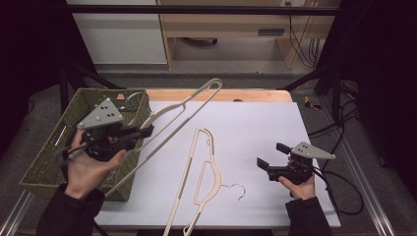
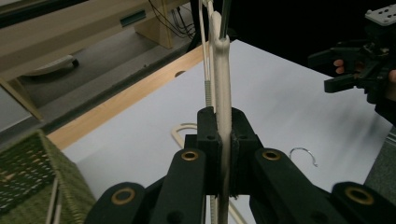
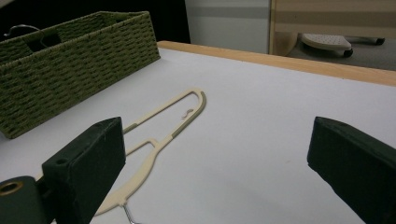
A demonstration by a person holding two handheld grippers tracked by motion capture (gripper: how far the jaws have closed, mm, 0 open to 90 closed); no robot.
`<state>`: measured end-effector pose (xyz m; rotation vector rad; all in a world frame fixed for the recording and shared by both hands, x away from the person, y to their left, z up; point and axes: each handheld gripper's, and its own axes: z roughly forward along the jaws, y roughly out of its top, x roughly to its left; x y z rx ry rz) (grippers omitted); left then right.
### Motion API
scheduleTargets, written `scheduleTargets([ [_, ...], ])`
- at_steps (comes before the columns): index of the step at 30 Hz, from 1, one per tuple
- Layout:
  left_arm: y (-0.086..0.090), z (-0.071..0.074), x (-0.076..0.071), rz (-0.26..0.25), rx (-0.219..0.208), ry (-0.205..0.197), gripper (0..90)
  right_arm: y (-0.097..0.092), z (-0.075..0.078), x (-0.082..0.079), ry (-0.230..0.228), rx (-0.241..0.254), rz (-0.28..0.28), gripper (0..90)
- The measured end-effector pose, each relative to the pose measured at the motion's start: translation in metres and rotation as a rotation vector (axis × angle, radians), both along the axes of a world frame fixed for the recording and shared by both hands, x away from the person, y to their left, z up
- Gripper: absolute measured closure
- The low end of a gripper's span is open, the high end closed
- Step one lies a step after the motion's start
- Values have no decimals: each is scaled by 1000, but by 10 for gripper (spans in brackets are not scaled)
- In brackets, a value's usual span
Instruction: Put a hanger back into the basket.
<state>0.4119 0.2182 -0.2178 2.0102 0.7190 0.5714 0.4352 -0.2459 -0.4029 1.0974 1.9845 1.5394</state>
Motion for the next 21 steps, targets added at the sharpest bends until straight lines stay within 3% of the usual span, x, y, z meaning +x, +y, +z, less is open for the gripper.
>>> scheduleTargets([
  [2,8,7,4,8,14,1,855,0,0,0,-1,-1,0,48],
  [9,41,17,22,31,-7,-2,855,1,-1,0,10,-5,-5,47],
  [21,93,4,52,93,10,12,854,3,-2,1,12,-9,-7,46],
])
